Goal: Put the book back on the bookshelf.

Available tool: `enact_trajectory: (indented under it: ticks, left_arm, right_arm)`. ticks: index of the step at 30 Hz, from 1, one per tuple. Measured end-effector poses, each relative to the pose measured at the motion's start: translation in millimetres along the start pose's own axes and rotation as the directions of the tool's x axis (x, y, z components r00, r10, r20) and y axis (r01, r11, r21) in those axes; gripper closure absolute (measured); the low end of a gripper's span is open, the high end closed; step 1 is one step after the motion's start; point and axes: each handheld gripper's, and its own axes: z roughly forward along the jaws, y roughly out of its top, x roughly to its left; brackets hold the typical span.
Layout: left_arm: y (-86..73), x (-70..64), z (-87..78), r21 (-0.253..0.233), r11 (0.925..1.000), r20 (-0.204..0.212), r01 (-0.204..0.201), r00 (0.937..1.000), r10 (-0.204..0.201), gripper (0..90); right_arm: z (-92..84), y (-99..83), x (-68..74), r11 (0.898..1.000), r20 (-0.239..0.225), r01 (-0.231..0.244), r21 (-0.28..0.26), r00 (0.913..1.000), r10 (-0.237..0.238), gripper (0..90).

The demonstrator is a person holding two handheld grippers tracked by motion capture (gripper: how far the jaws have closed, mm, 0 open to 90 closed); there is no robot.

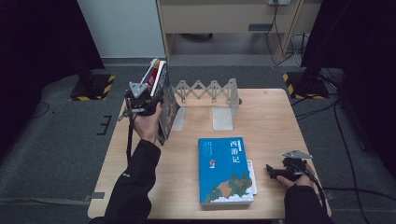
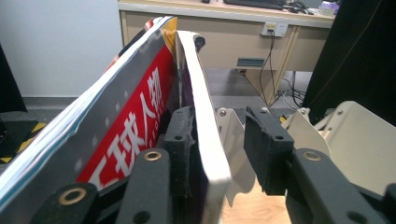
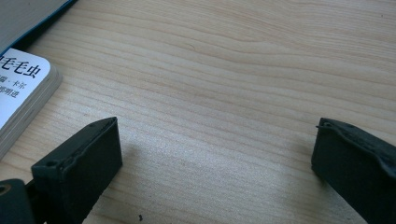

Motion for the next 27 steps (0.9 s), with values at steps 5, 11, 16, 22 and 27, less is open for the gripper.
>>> enact_trajectory:
  ticks: [5, 11, 16, 22, 27]
  left_arm:
    - [-2.0, -0.5, -14.8, -0.018, 0.9998, 0.04, 0.008, 0.9992, -0.008, 59.1]
    - [-3.2, 3.1, -30.4, -0.026, 0.9991, 0.096, 0.034, 0.9949, -0.031, 56.4]
    - [-8.9, 6.4, -40.9, -0.034, 0.9986, 0.174, 0.042, 0.9841, -0.035, 54.0]
    - [-23.0, 7.9, -53.7, -0.018, 0.9994, 0.23, 0.03, 0.9729, -0.025, 52.4]
    - [-35.7, 11.5, -62.1, 0.005, 0.9997, 0.246, 0.024, 0.9689, -0.025, 51.8]
  right_arm:
    - [0.0, 0.0, 0.0, 1.0, 0.0, 0.0, 0.0, 1.0, 0.0, 1.9]
    - [0.0, 0.0, 0.0, 1.0, 0.0, 0.0, 0.0, 1.0, 0.0, 1.9]
    - [0.0, 0.1, -0.2, 1.0, -0.002, 0.0, 0.0, 1.0, 0.0, 1.6]
    - [0.1, 0.1, 0.0, 1.0, -0.001, 0.0, 0.001, 1.0, 0.0, 1.6]
    - [0.1, 0.1, 0.0, 1.0, -0.001, 0.001, 0.001, 1.0, -0.001, 1.6]
